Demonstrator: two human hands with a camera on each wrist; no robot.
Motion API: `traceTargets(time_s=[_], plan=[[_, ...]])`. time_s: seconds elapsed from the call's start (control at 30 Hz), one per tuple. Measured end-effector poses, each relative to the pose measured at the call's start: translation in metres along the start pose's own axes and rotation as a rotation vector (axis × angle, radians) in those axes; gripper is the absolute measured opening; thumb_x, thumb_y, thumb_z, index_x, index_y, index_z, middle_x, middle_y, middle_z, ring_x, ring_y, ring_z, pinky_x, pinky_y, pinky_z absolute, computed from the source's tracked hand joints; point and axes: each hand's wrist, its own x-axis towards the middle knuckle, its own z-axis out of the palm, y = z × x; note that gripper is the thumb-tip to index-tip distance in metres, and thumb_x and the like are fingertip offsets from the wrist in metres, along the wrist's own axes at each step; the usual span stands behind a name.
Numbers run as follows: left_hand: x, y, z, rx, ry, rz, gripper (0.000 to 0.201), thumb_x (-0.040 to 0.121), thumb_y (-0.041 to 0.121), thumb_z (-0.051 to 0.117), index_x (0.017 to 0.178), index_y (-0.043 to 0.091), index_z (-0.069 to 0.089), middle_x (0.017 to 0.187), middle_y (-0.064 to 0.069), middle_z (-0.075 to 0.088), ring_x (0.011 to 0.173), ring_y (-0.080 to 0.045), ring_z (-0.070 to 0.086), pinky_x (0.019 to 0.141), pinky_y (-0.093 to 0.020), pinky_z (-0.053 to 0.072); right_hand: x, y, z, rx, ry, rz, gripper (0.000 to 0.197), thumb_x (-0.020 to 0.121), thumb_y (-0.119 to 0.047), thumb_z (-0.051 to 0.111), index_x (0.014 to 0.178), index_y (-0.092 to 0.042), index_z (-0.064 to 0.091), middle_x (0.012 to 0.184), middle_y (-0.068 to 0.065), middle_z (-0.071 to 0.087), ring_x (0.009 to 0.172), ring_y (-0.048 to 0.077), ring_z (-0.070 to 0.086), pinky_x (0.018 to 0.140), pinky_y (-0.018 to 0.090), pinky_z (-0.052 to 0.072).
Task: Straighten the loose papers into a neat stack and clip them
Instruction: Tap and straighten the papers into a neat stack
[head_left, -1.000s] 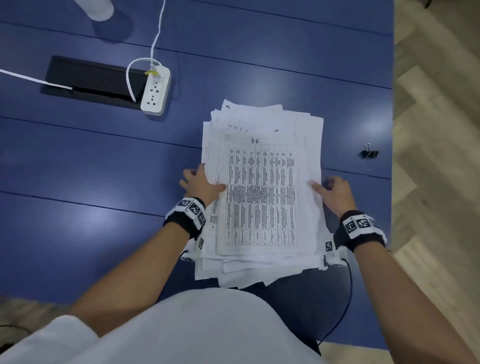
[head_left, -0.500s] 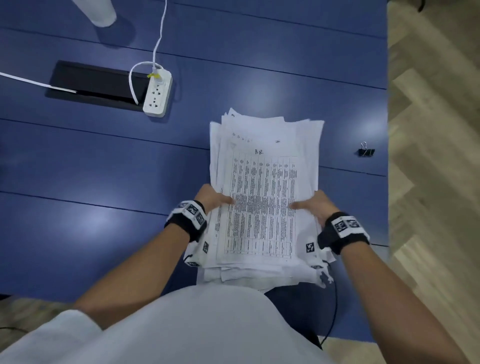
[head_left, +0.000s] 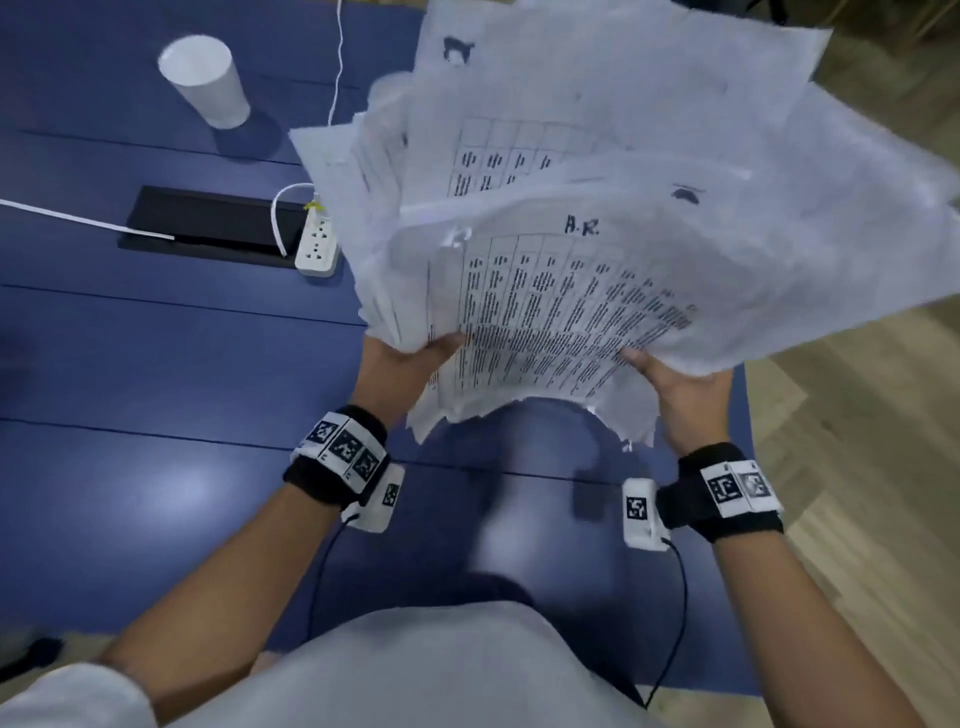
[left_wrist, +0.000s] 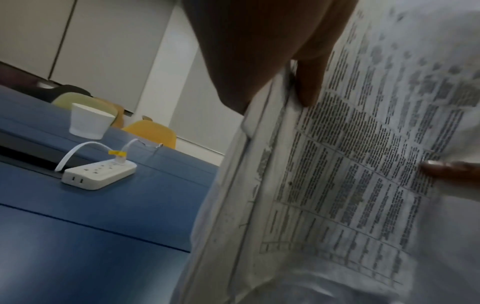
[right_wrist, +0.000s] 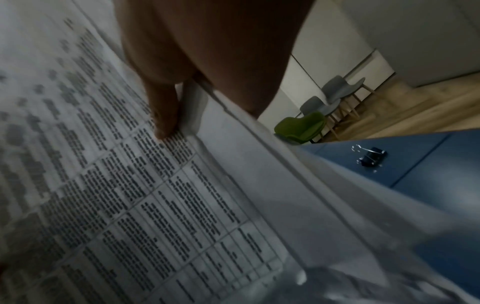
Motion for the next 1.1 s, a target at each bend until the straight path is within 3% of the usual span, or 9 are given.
traceTargets(time_s=[0.13, 0.27, 0.43, 0.53, 0.67, 0.8, 0.87, 0.93, 1.1], plan=[[0.006, 0.006, -0.006, -0.037, -0.079, 0.024, 0.035, 0.074, -0.004, 0.076, 0.106, 0.001, 0.065, 0.1, -0.001, 0.07, 0.088, -0.003, 0.069, 0.076, -0.023, 0.058, 0.003, 0.005, -0.011, -0.012, -0.116, 0.148, 0.061, 0.068, -0.027, 0.083, 0.119, 0.0, 0.061, 0.102, 0.0, 0.064, 0.089, 0.009, 0.065, 0.077, 0.014, 0.053], [0.017, 0.004, 0.005, 0.033, -0.111, 0.083, 0.041, 0.074, -0.007, 0.075, 0.094, 0.026, 0.062, 0.093, 0.01, 0.069, 0.089, -0.007, 0.067, 0.085, -0.028, 0.055, -0.001, 0.0, 0.004, -0.019, -0.235, 0.014, 0.035, 0.083, -0.005, 0.07, 0.114, 0.008, 0.062, 0.109, 0.003, 0.066, 0.086, -0.003, 0.066, 0.077, 0.005, 0.047], [0.045, 0.009, -0.008, 0.05, -0.215, 0.113, 0.047, 0.067, -0.004, 0.082, 0.106, 0.015, 0.066, 0.104, -0.002, 0.072, 0.1, -0.015, 0.068, 0.091, -0.036, 0.055, 0.019, -0.014, -0.009, -0.171, -0.221, -0.107, 0.024, 0.061, -0.016, 0.087, 0.076, -0.01, 0.07, 0.07, -0.012, 0.069, 0.067, 0.004, 0.061, 0.071, 0.023, 0.05], [0.052, 0.006, -0.002, 0.098, -0.319, 0.084, 0.055, 0.068, -0.002, 0.081, 0.117, 0.011, 0.06, 0.116, -0.009, 0.067, 0.11, -0.02, 0.064, 0.096, -0.04, 0.052, 0.018, -0.022, 0.001, -0.111, -0.279, -0.073, 0.018, 0.048, -0.029, 0.085, 0.063, -0.026, 0.075, 0.062, -0.02, 0.068, 0.062, -0.009, 0.06, 0.067, 0.014, 0.049], [0.06, 0.003, -0.001, 0.243, -0.371, 0.171, 0.049, 0.072, 0.002, 0.08, 0.116, 0.012, 0.059, 0.117, -0.007, 0.064, 0.114, -0.019, 0.06, 0.101, -0.03, 0.047, 0.026, -0.026, 0.004, -0.078, -0.309, -0.064, 0.043, 0.061, -0.001, 0.081, 0.101, 0.004, 0.068, 0.079, -0.017, 0.074, 0.079, -0.002, 0.069, 0.075, 0.013, 0.051], [0.062, 0.002, -0.015, 0.411, -0.473, 0.162, 0.05, 0.07, 0.006, 0.082, 0.108, 0.029, 0.06, 0.107, 0.022, 0.066, 0.108, 0.0, 0.059, 0.1, -0.019, 0.043, 0.032, -0.025, -0.004, -0.224, -0.363, -0.019, 0.024, 0.069, -0.021, 0.078, 0.092, -0.023, 0.07, 0.096, -0.002, 0.071, 0.086, 0.003, 0.065, 0.075, 0.015, 0.05], [0.064, -0.001, -0.018, 0.35, -0.445, 0.092, 0.047, 0.067, 0.006, 0.084, 0.105, 0.026, 0.064, 0.098, 0.027, 0.068, 0.096, 0.012, 0.061, 0.09, -0.014, 0.048, 0.033, -0.018, -0.004, -0.335, -0.267, -0.016, 0.034, 0.086, -0.018, 0.066, 0.114, 0.0, 0.062, 0.124, 0.022, 0.058, 0.115, 0.025, 0.058, 0.078, 0.014, 0.045], [0.062, 0.0, -0.014, 0.302, -0.399, 0.07, 0.033, 0.07, 0.002, 0.081, 0.097, 0.014, 0.066, 0.088, 0.016, 0.069, 0.081, 0.015, 0.062, 0.077, -0.009, 0.049, 0.026, -0.024, 0.006, -0.233, -0.21, -0.148, 0.031, 0.09, -0.002, 0.056, 0.117, 0.014, 0.058, 0.123, 0.027, 0.06, 0.113, 0.03, 0.062, 0.076, 0.017, 0.051], [0.055, 0.012, -0.005, 0.071, -0.3, 0.104, 0.04, 0.072, 0.0, 0.078, 0.11, 0.007, 0.066, 0.104, 0.005, 0.071, 0.097, -0.004, 0.068, 0.084, -0.017, 0.053, 0.025, -0.029, 0.002, -0.137, -0.353, -0.234, 0.045, 0.065, -0.016, 0.085, 0.107, -0.019, 0.069, 0.103, -0.011, 0.071, 0.098, -0.002, 0.066, 0.091, 0.019, 0.051]])
